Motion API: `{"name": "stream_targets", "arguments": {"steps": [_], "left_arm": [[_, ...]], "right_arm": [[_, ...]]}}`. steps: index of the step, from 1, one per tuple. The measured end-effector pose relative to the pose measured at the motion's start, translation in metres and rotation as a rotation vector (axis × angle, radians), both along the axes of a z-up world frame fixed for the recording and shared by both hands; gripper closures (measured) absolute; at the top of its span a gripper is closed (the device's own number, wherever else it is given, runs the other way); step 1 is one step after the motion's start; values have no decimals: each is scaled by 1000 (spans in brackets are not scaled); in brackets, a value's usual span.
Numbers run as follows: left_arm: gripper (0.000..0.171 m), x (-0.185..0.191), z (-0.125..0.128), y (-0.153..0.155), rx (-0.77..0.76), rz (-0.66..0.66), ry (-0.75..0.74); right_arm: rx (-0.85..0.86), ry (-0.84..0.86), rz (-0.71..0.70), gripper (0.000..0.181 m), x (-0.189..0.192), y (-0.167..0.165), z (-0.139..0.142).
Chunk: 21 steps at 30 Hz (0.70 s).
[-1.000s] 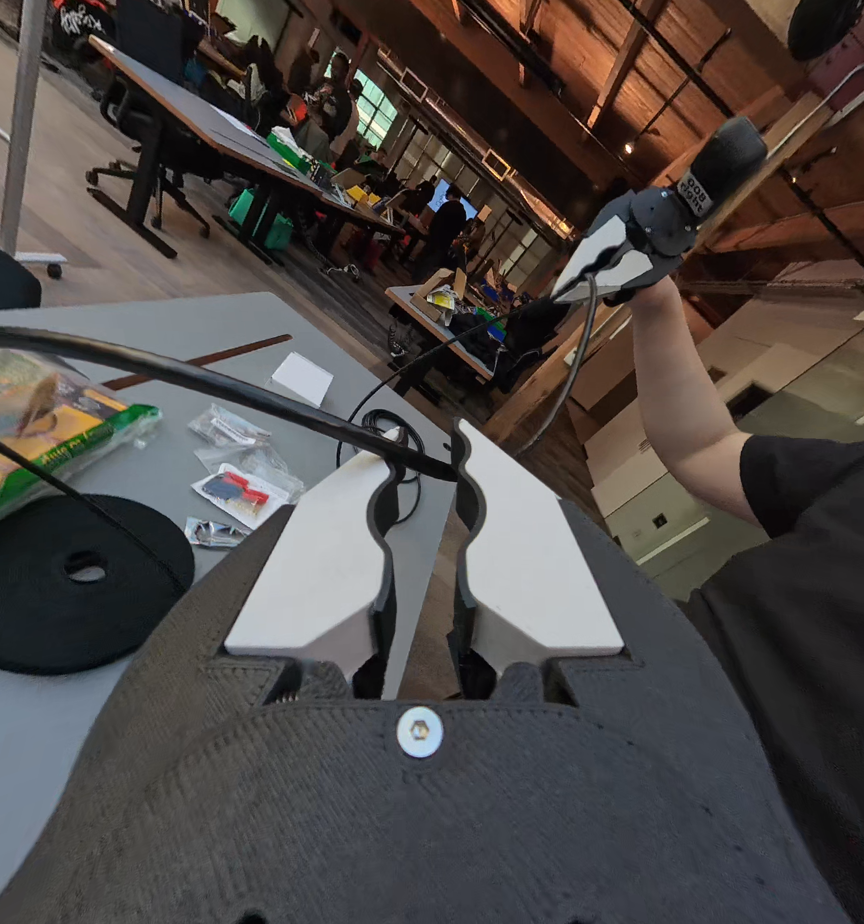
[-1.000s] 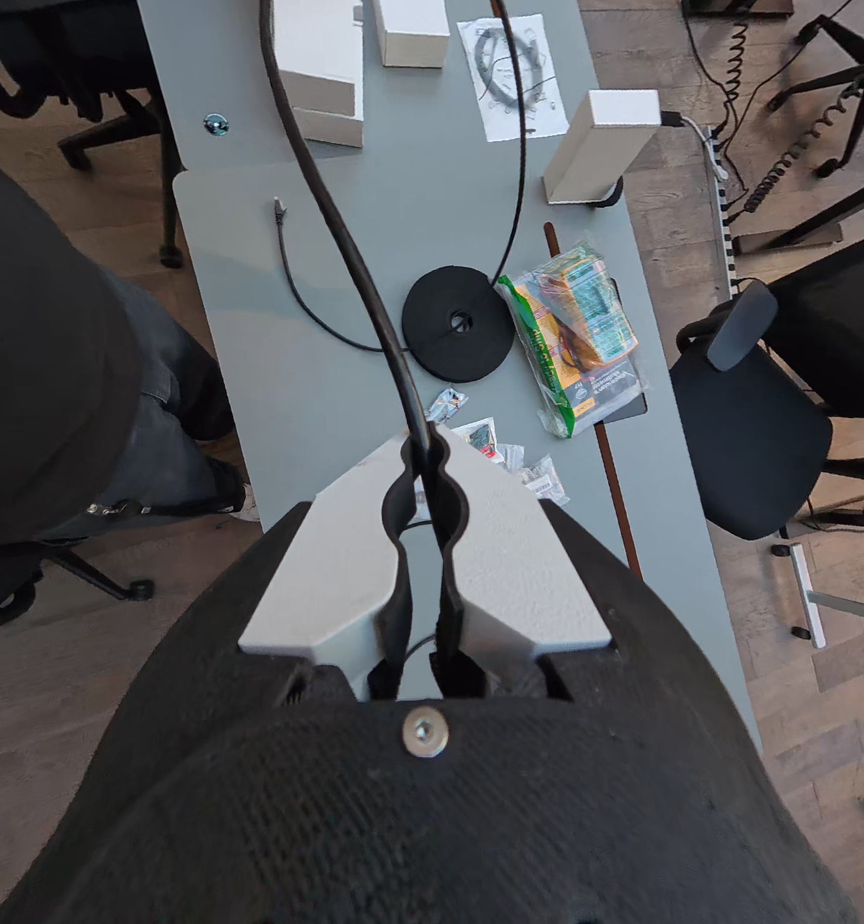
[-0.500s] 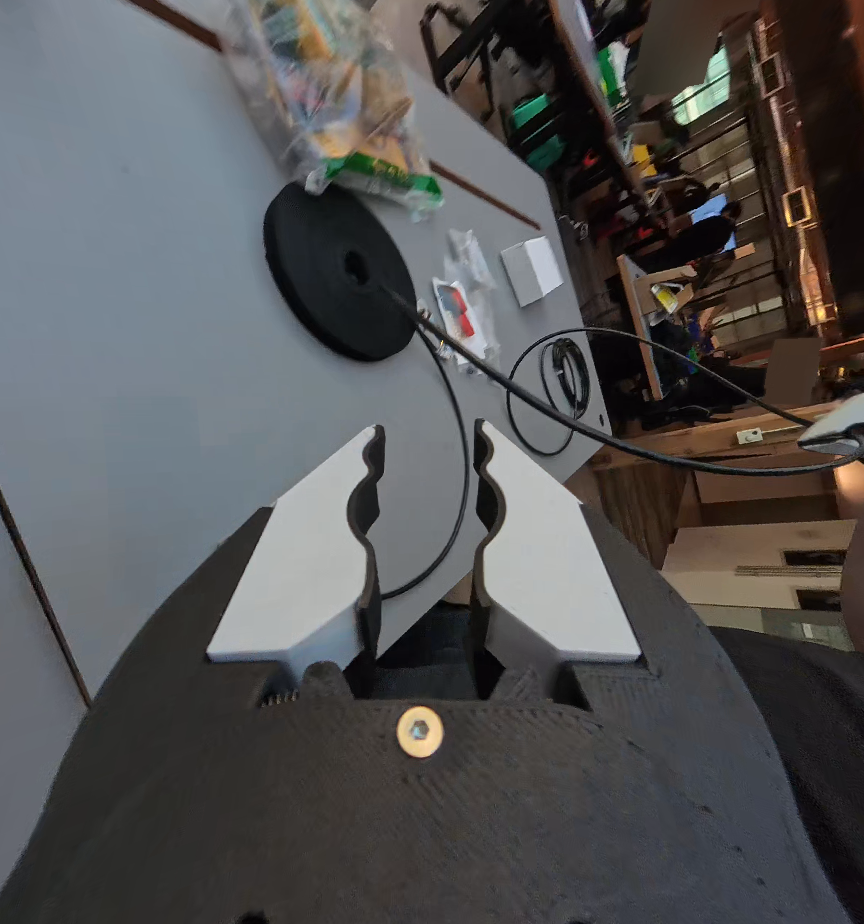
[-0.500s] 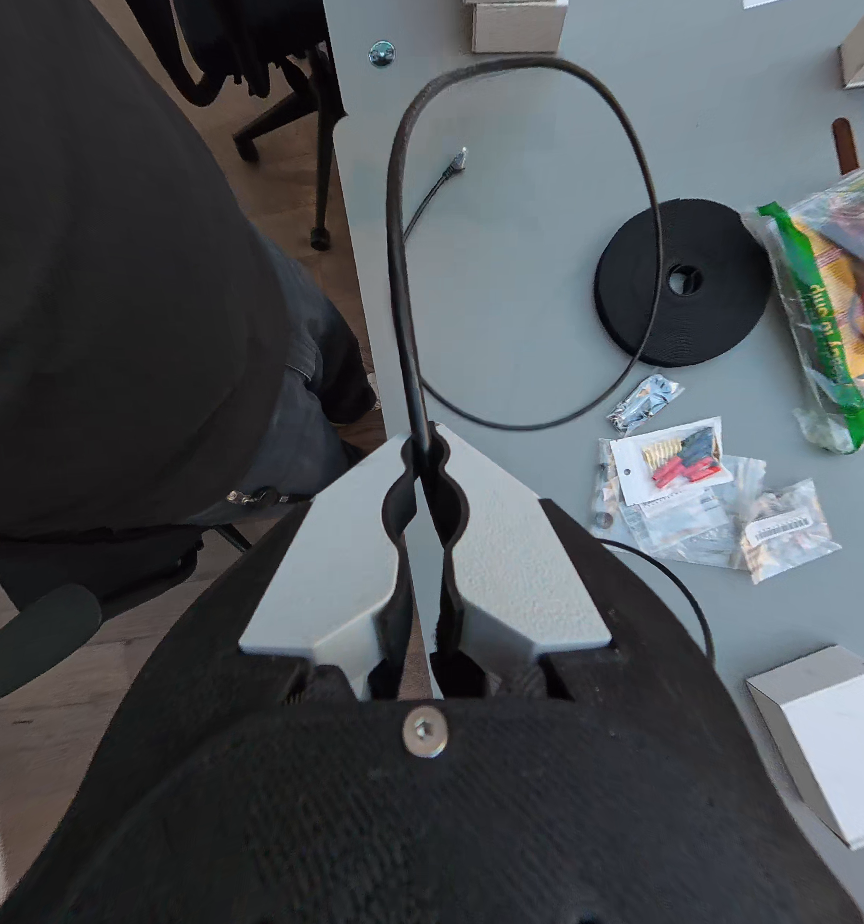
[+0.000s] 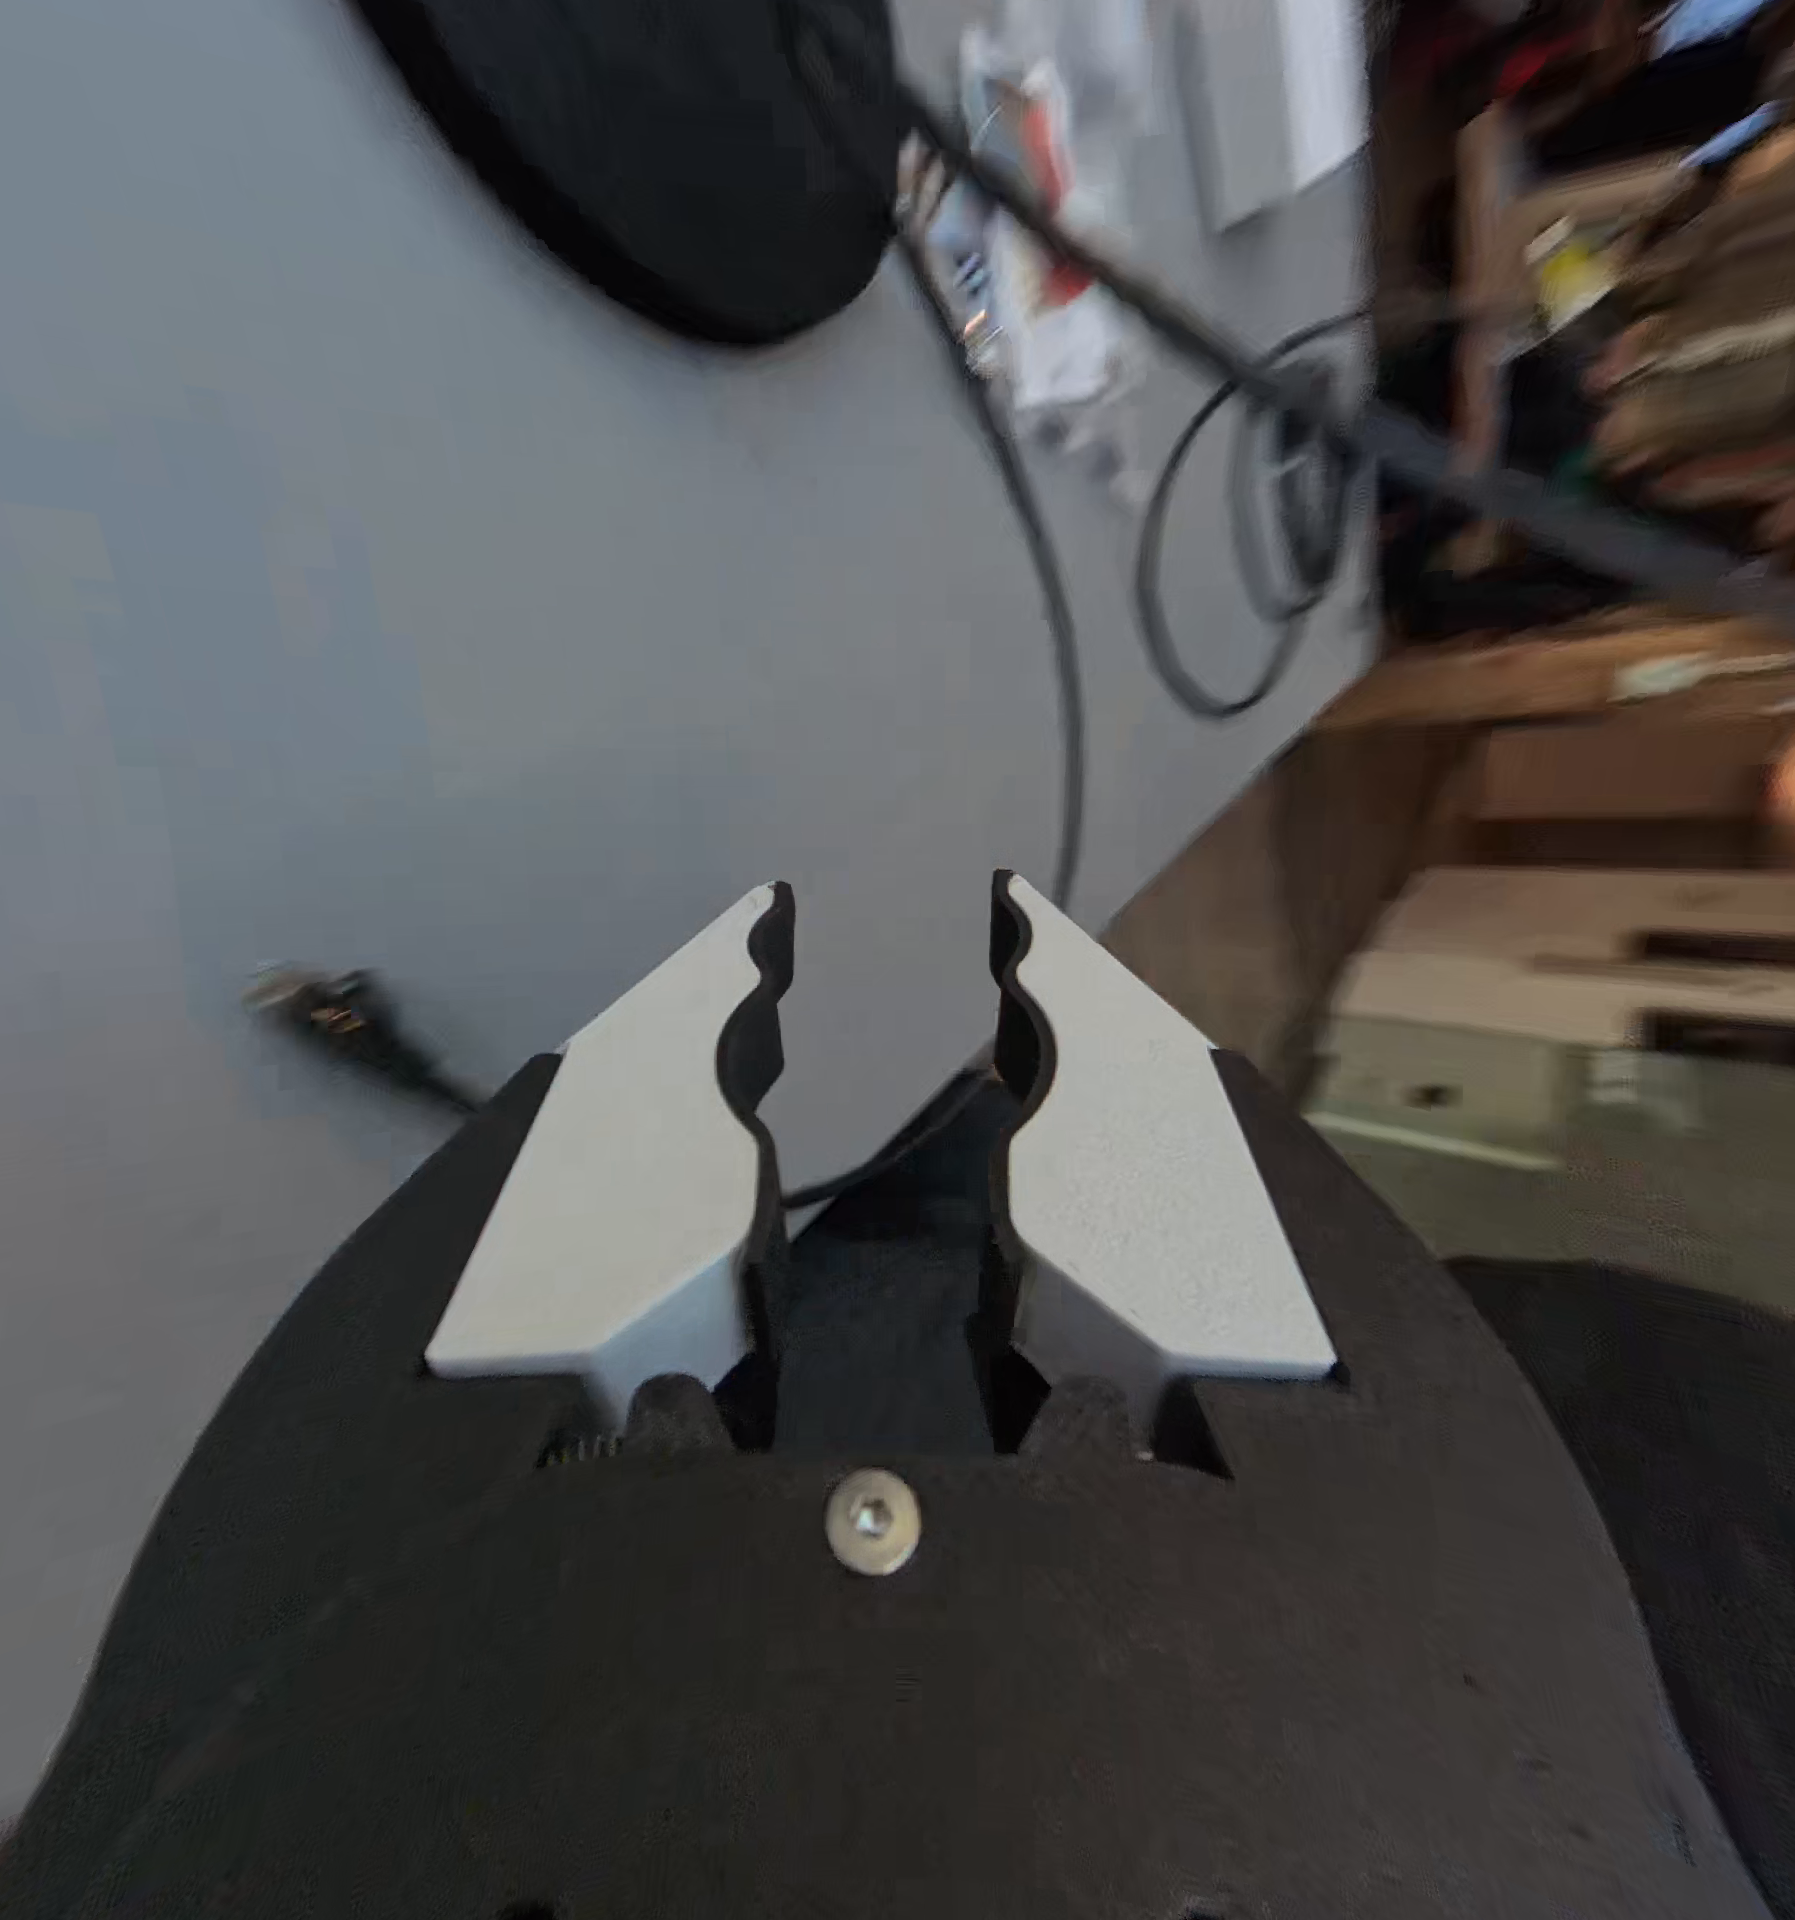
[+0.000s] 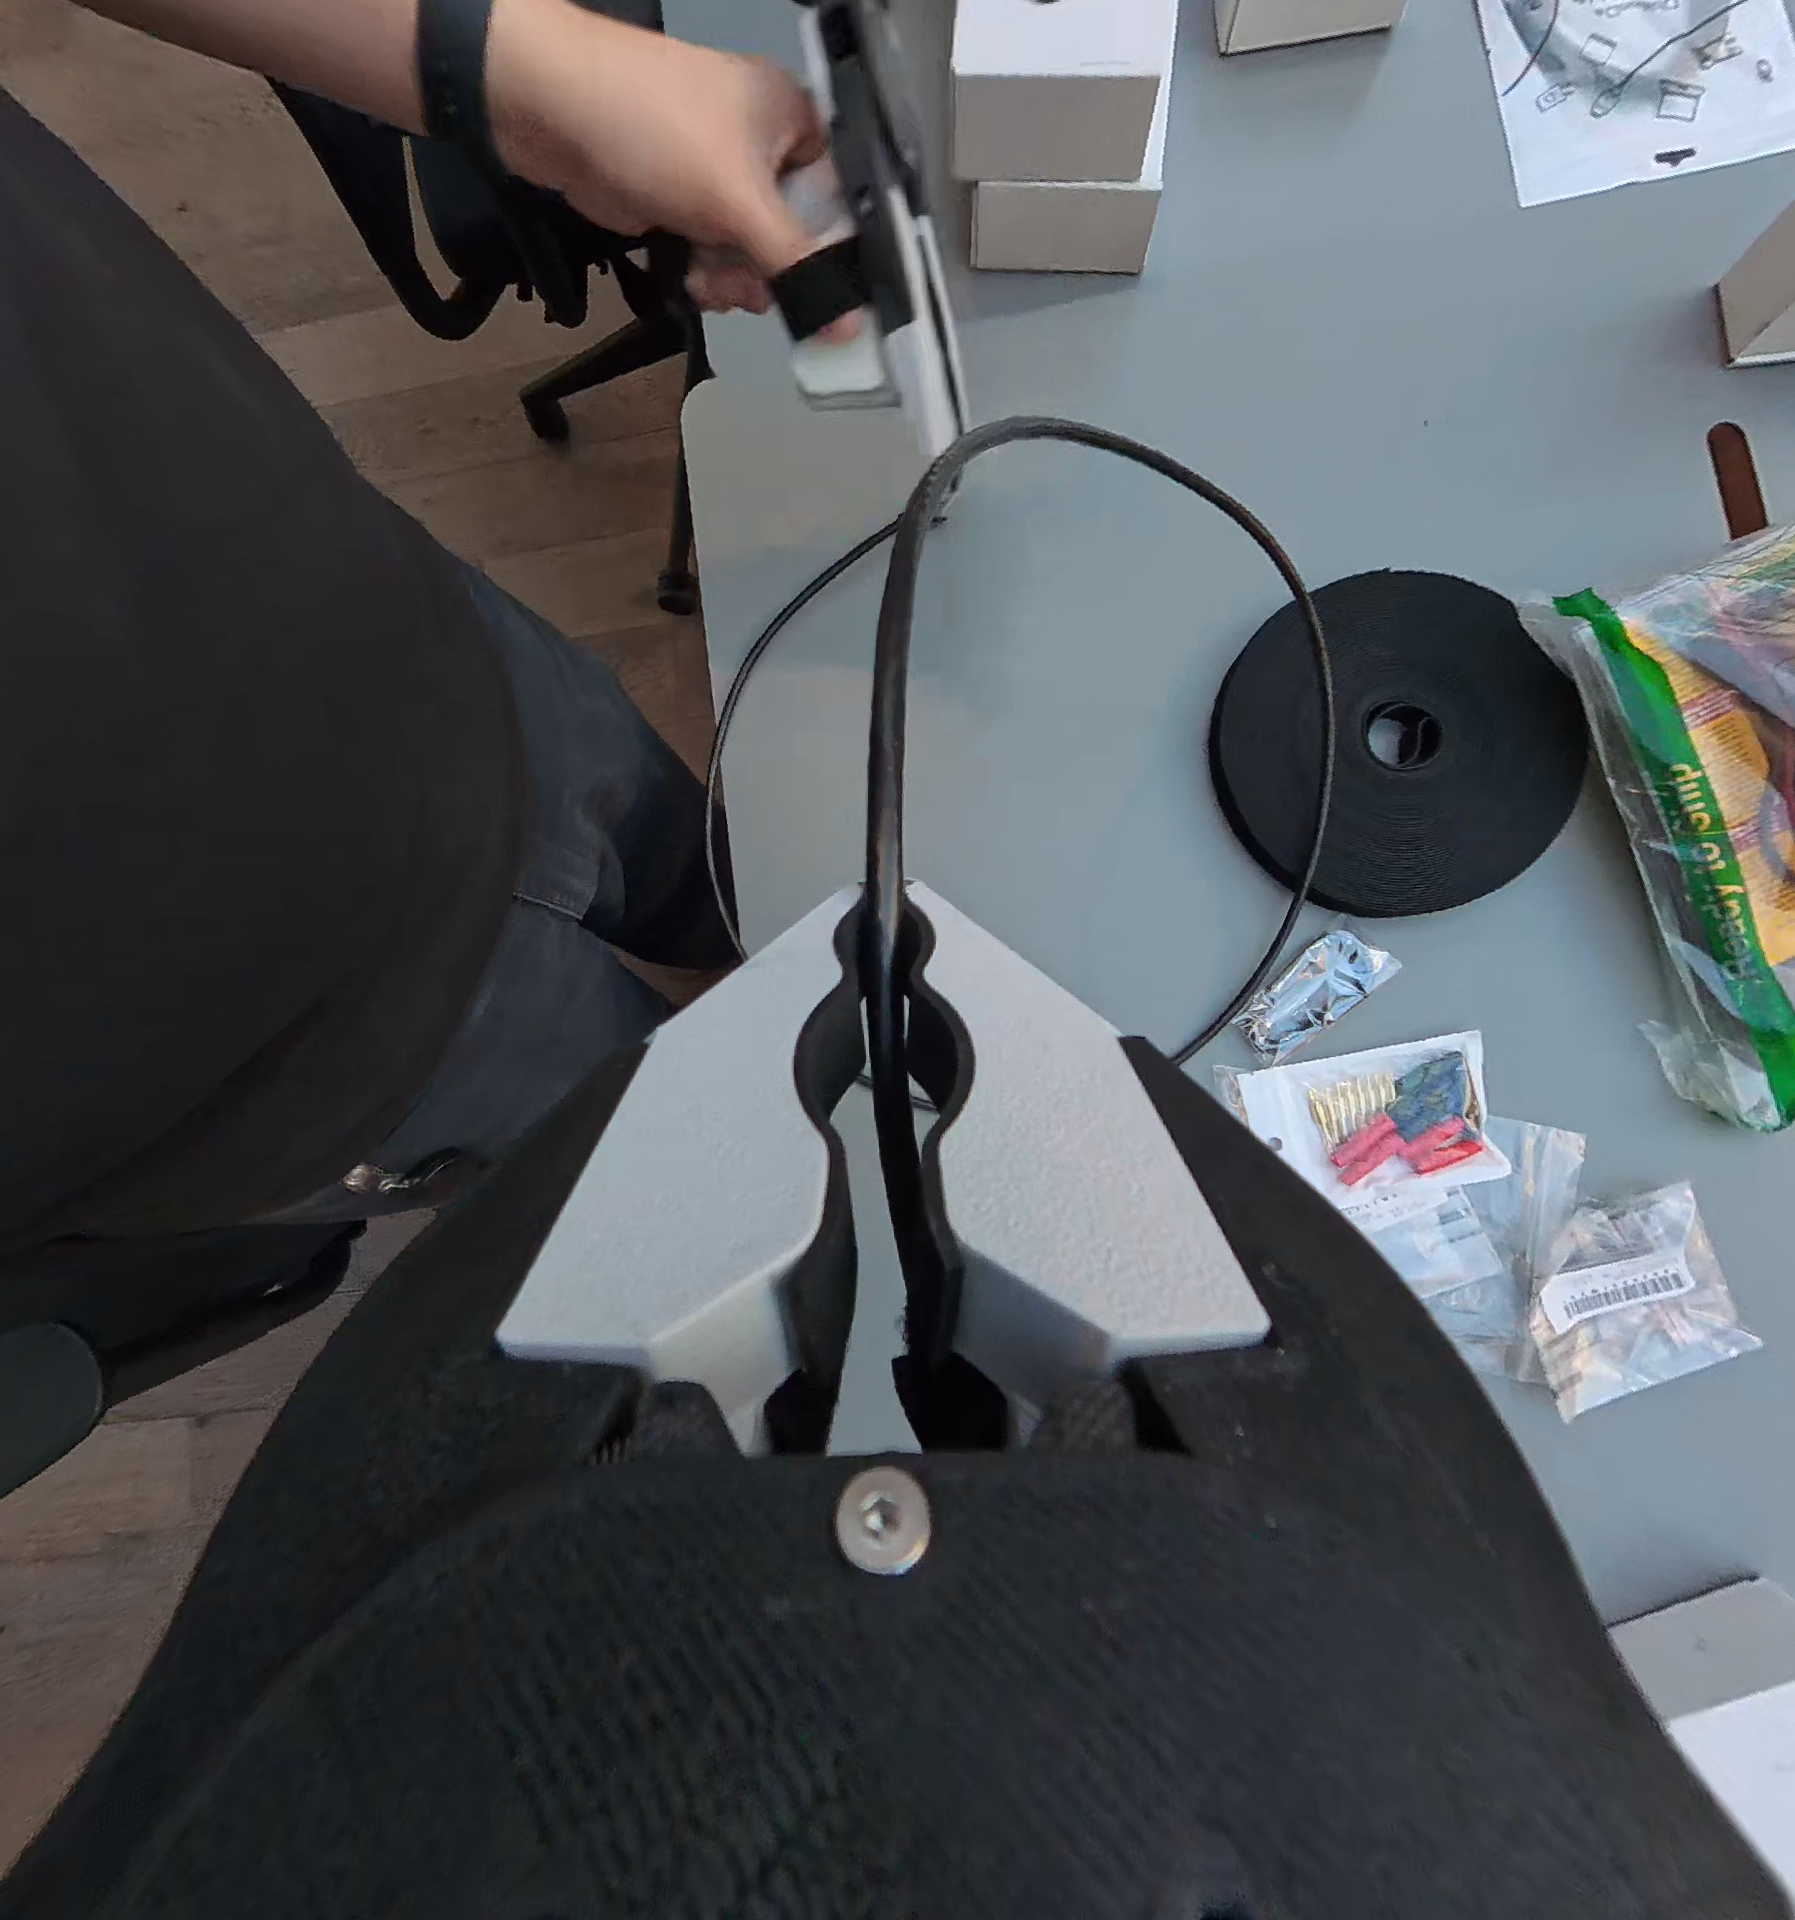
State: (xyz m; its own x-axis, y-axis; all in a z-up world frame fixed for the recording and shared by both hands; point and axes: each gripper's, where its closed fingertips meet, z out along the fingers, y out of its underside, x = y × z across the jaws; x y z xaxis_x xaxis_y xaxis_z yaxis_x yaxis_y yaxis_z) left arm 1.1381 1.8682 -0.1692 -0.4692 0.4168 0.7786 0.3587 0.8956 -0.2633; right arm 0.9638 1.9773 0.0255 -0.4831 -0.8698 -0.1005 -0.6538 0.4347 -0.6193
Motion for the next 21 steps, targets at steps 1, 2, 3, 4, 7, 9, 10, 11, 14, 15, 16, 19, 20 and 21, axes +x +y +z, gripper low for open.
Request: {"name": "stream_targets", "arguments": {"steps": [1, 2, 3, 4, 7, 9, 10, 11, 14, 15, 16, 19, 20, 21], "left_arm": [[138, 24, -19, 8, -139, -55, -152], [138, 49, -38, 13, -244, -65, -289], [145, 67, -51, 19, -278, -34, -359], [145, 72, -58, 25, -245, 35, -354], [131, 63, -81, 30, -112, 224, -330], [127, 65, -106, 33, -131, 210, -466], [150, 68, -113, 32, -186, 191, -524], [156, 69, -115, 30, -252, 168, -565], [166, 52, -118, 27, -362, 59, -567], [166, 43, -118, 24, -357, 55, -549], [167, 34, -118, 20, -332, 69, -528], [168, 5, -118, -1, -225, 186, -435], [168, -5, -118, -7, -186, 212, -392], [168, -13, -117, -9, -141, 213, -353]], "right_arm": [[-9, -7, -6, 181, -2, -4, 4], [-18, -15, -12, 181, -4, -7, 8], [-24, -23, -17, 181, -6, -10, 11], [-30, -28, -21, 181, -7, -12, 13], [-37, -30, -21, 181, -8, -13, 14], [-30, -20, -8, 181, -6, -11, 12], [-32, -12, 0, 181, -5, -10, 12], [-35, -4, 8, 181, -4, -9, 13], [-60, 0, 26, 181, 1, -8, 18], [-76, -3, 32, 181, 4, -9, 21], [-94, -8, 38, 181, 6, -9, 25], [-142, -25, 58, 181, 16, -12, 37], [-157, -27, 63, 181, 18, -14, 40], [-170, -23, 65, 181, 20, -17, 43]]}}
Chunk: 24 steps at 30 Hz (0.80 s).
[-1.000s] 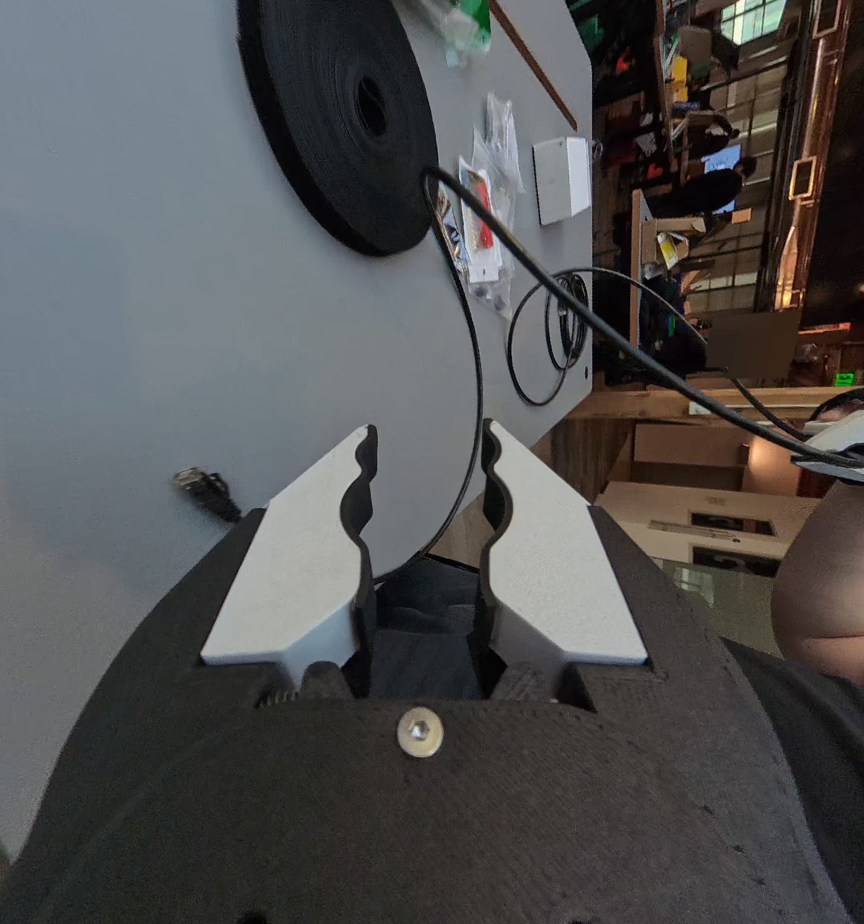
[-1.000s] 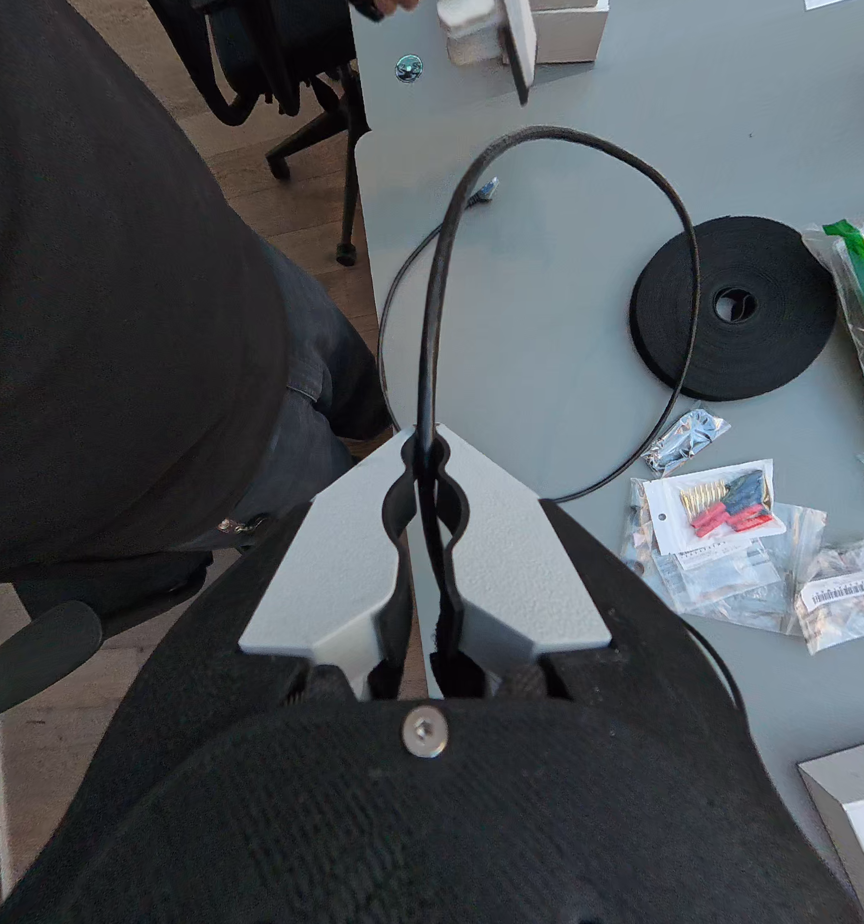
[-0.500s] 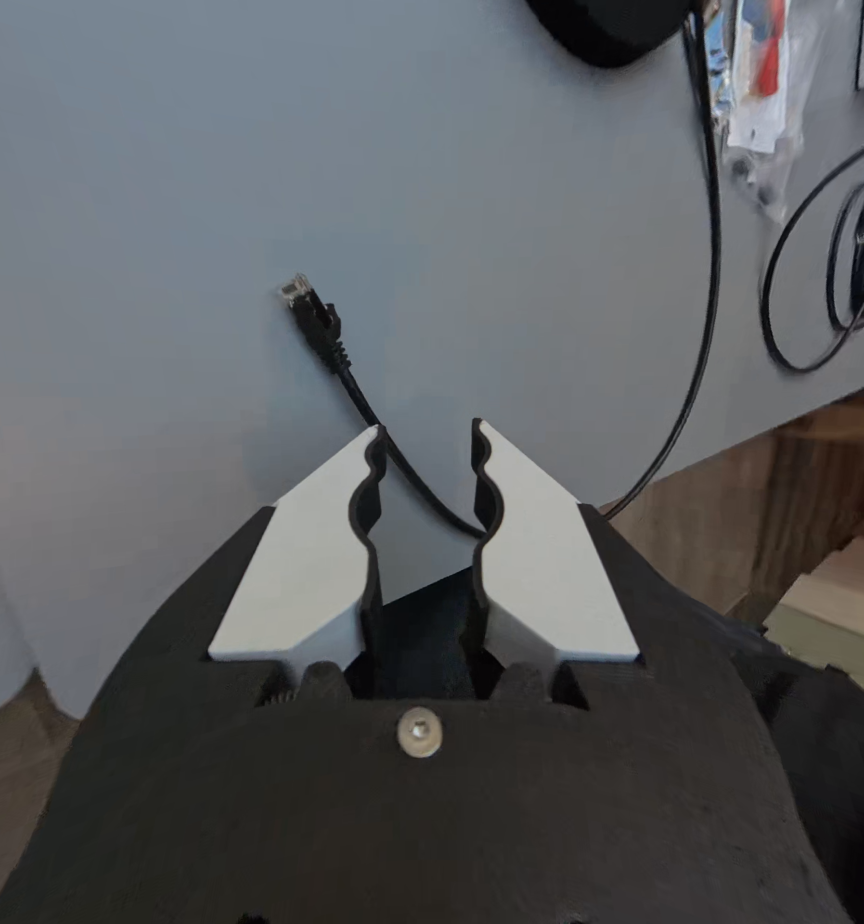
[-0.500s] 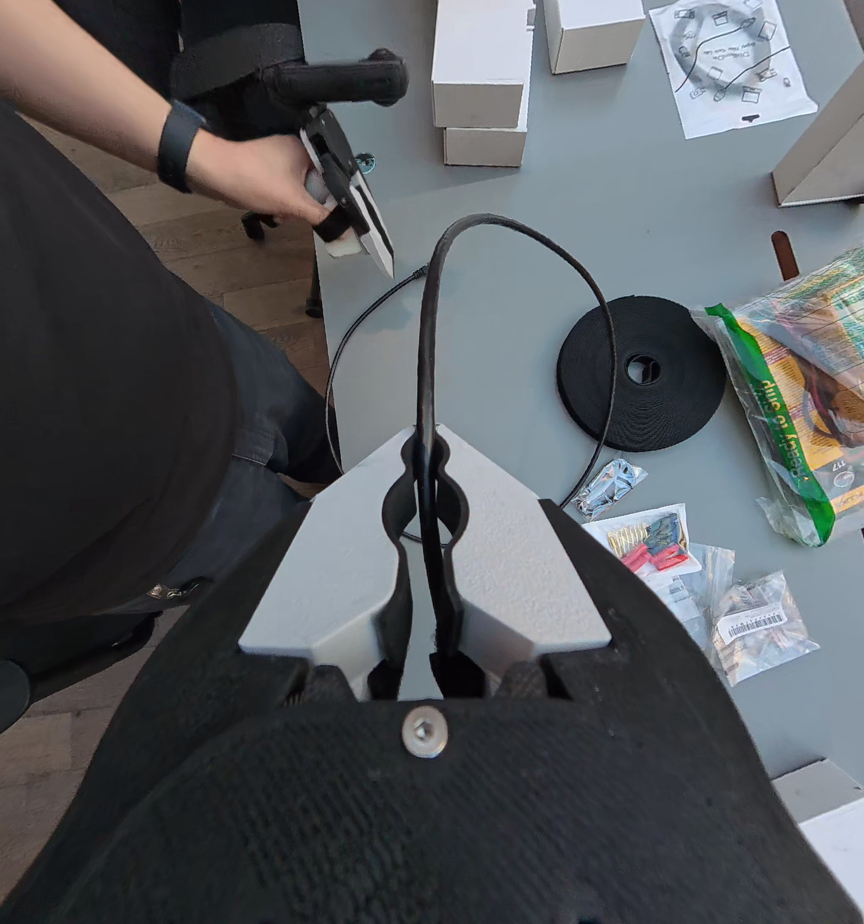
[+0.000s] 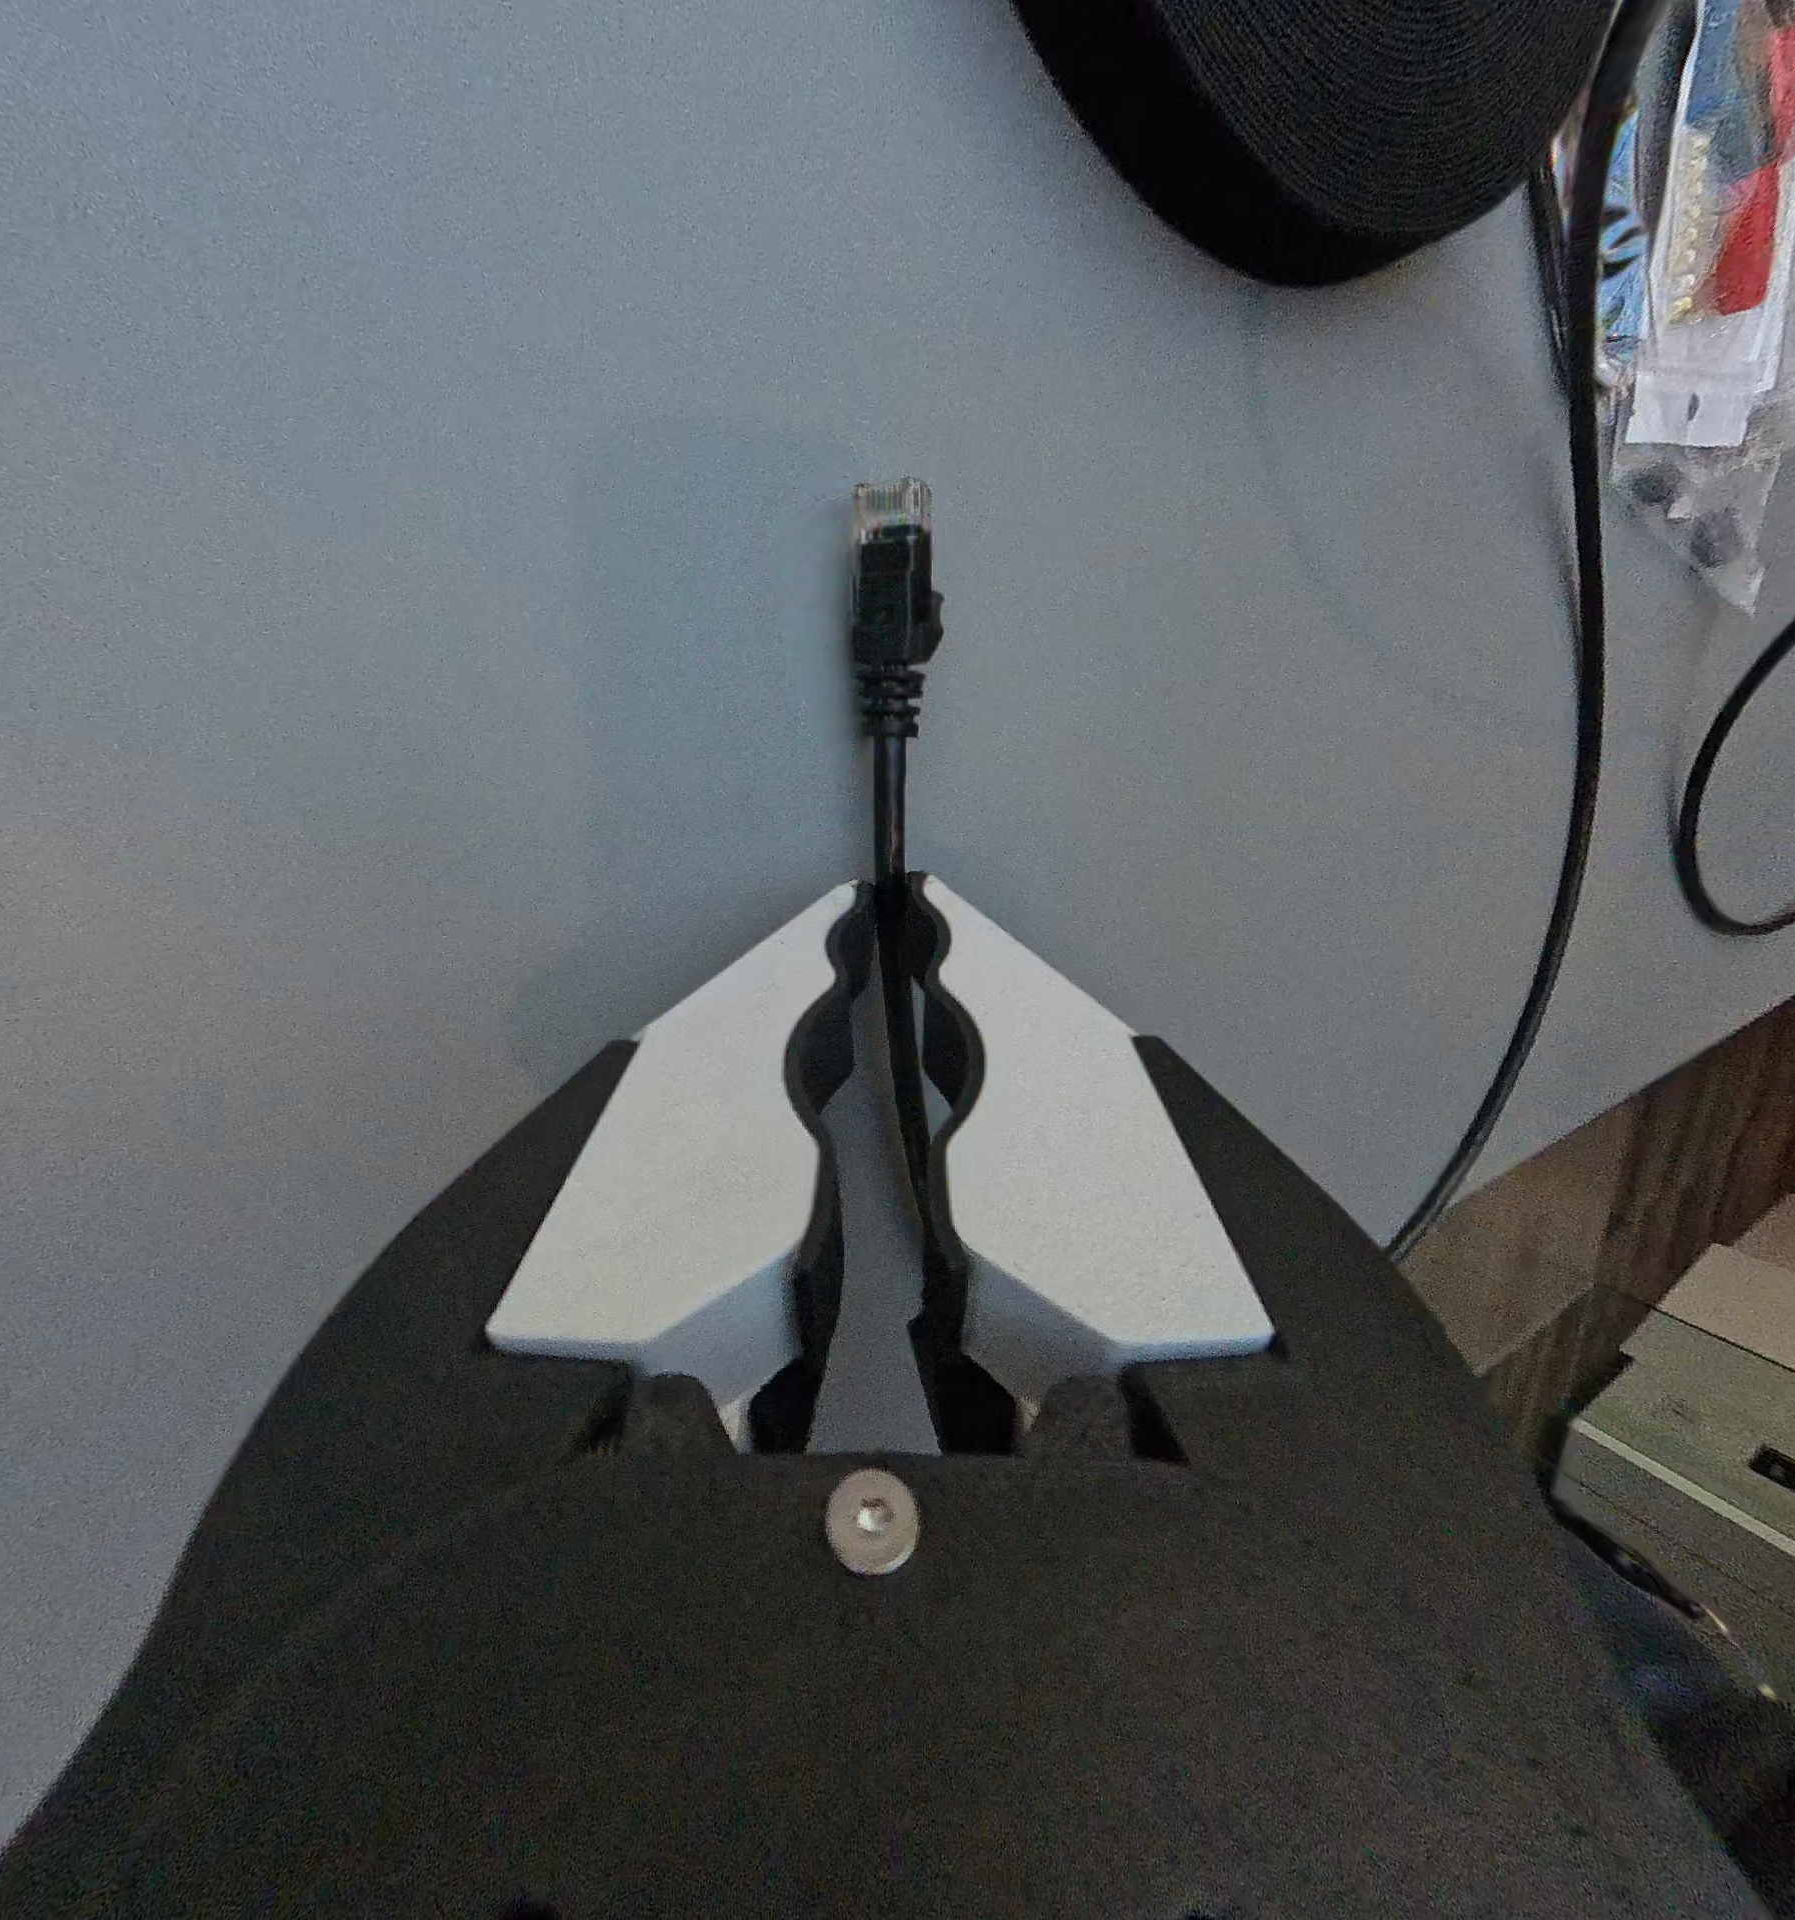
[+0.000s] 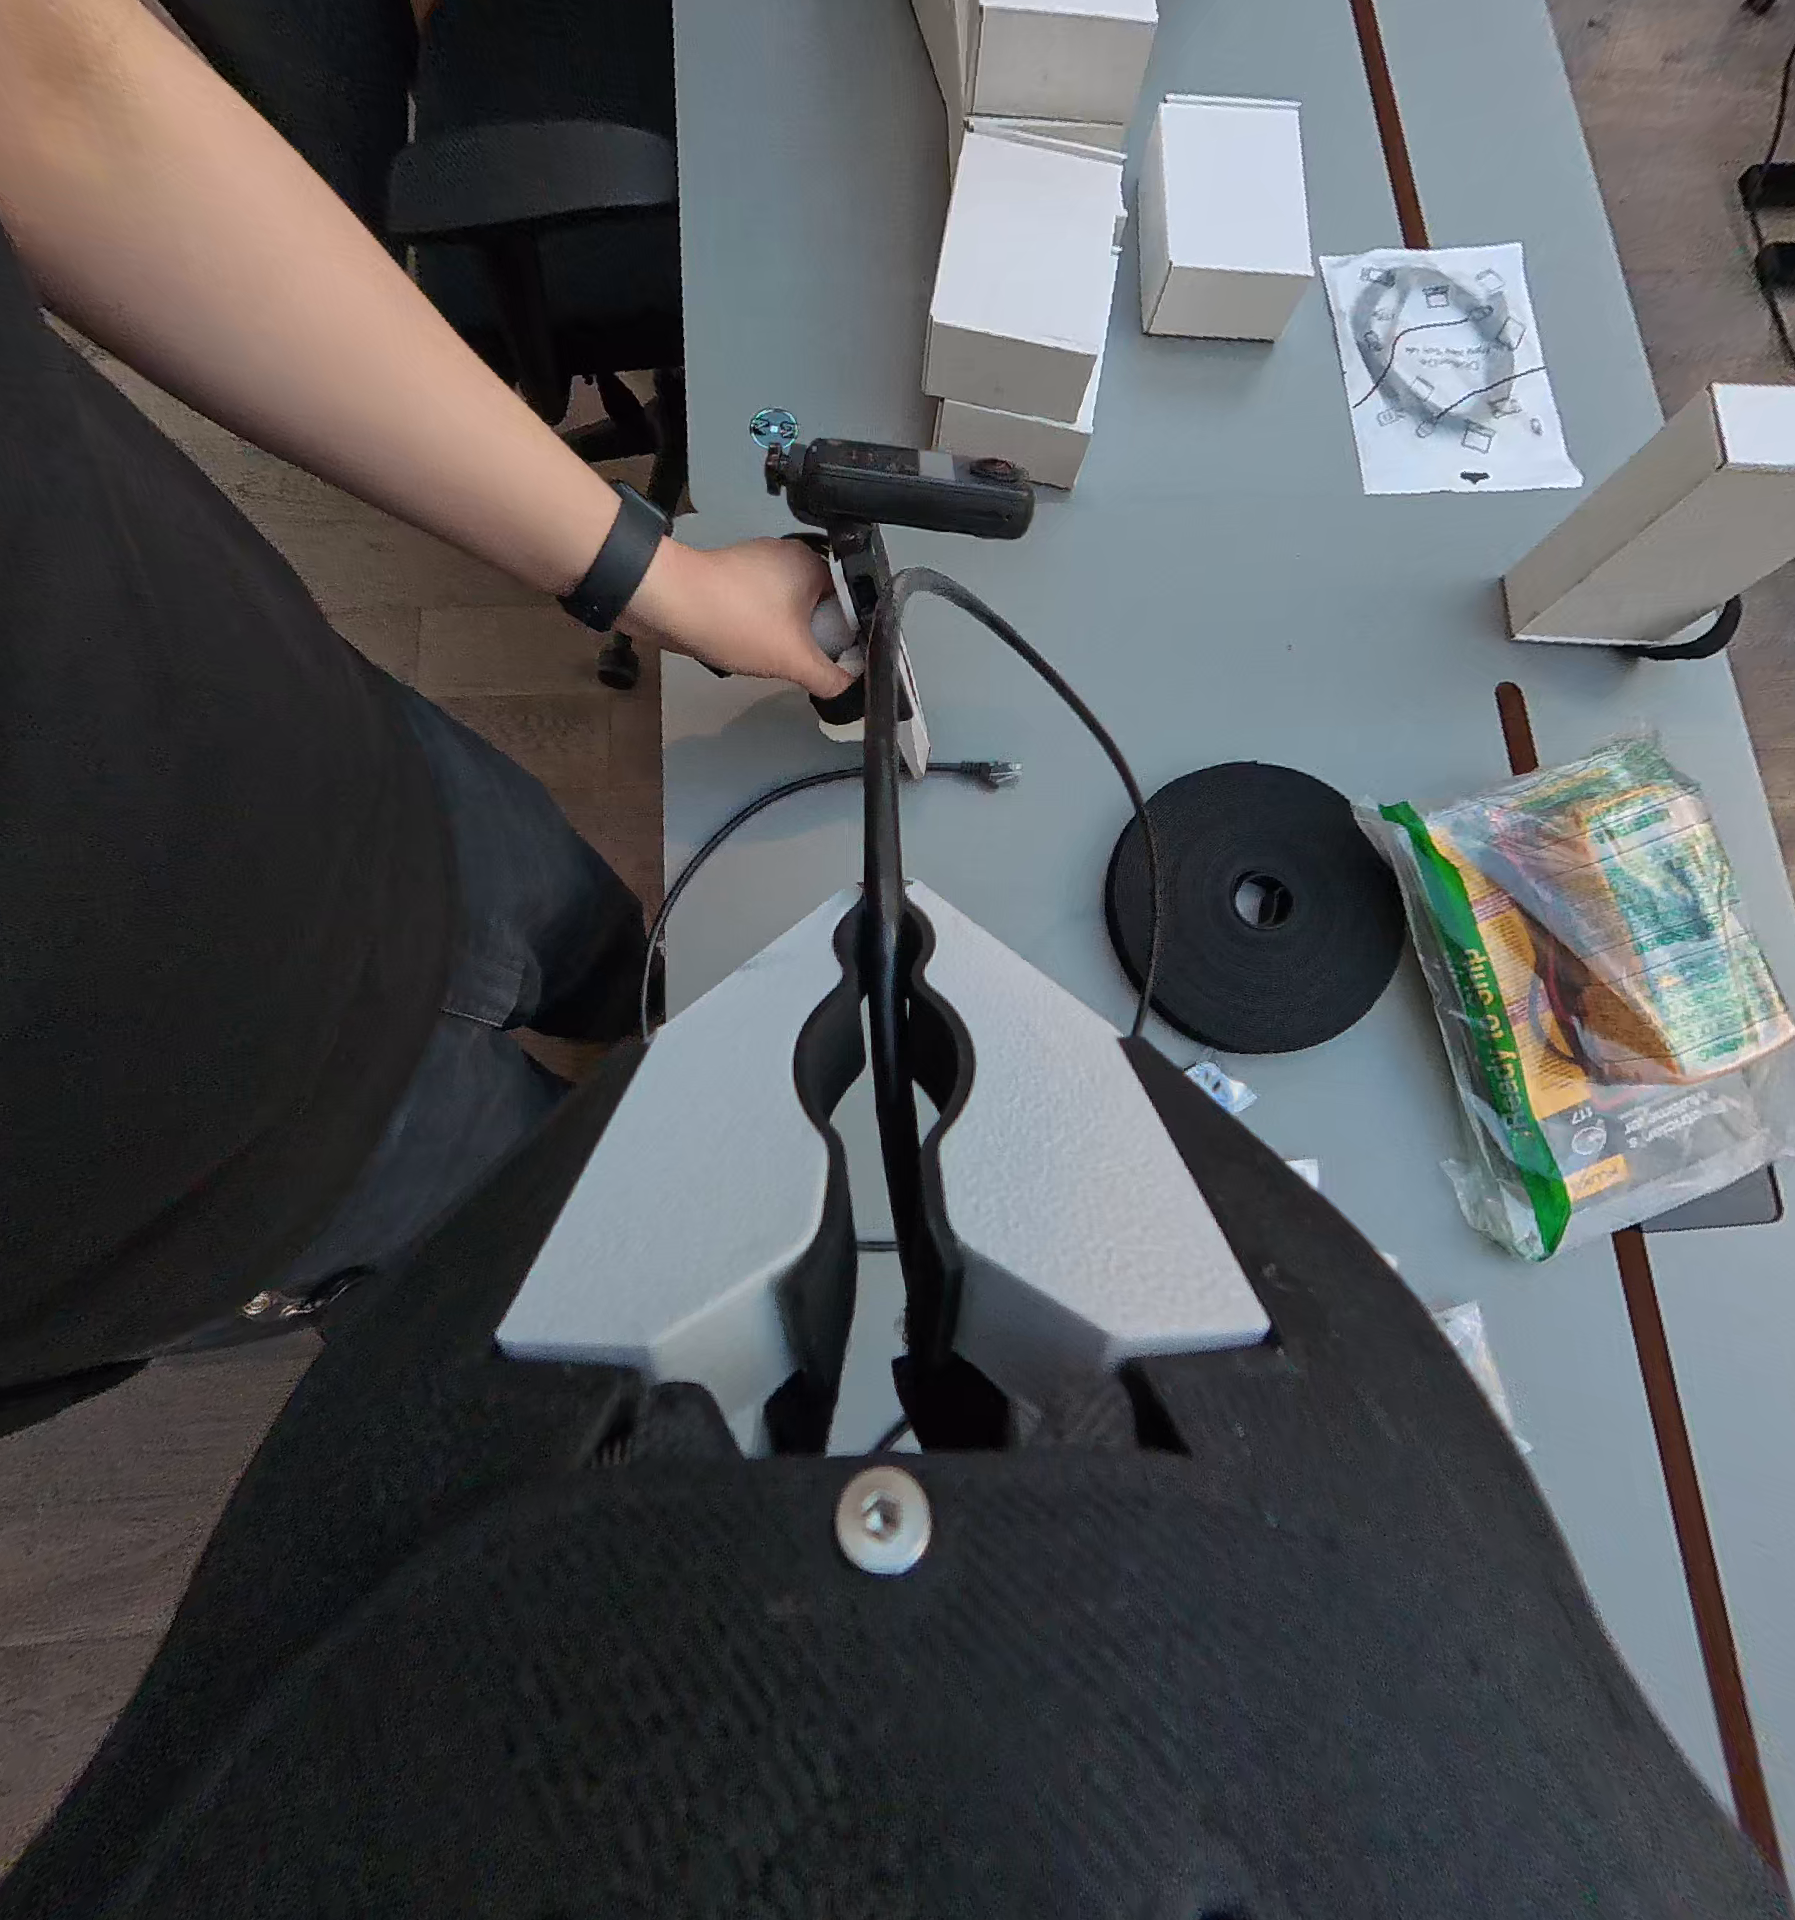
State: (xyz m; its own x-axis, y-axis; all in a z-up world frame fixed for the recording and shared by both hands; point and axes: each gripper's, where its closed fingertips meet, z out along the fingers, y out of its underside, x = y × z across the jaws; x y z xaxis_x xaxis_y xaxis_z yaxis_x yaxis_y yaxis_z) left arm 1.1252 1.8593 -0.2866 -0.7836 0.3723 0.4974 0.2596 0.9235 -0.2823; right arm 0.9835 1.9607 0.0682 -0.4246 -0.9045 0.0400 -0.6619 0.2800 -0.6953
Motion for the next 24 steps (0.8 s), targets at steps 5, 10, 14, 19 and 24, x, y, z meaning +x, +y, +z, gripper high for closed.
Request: {"name": "stream_targets", "arguments": {"steps": [5, 10, 14, 19, 24], "left_arm": [[137, 7, 47, -32, 43, 54, 207], [140, -6, 148, -61, 325, 165, 757], [112, -28, 147, -66, 560, 121, 737], [108, -52, 131, -40, 770, -14, 604], [169, -71, 137, -24, 857, -140, 621]], "right_arm": [[-24, 19, 19, 181, 2, -15, 2], [-39, 6, 72, 181, 14, -32, 10], [-58, 22, 134, 181, 32, -38, 15], [-56, 58, 169, 181, 46, -36, 9], [-34, 54, 154, 181, 45, -28, 2]]}}
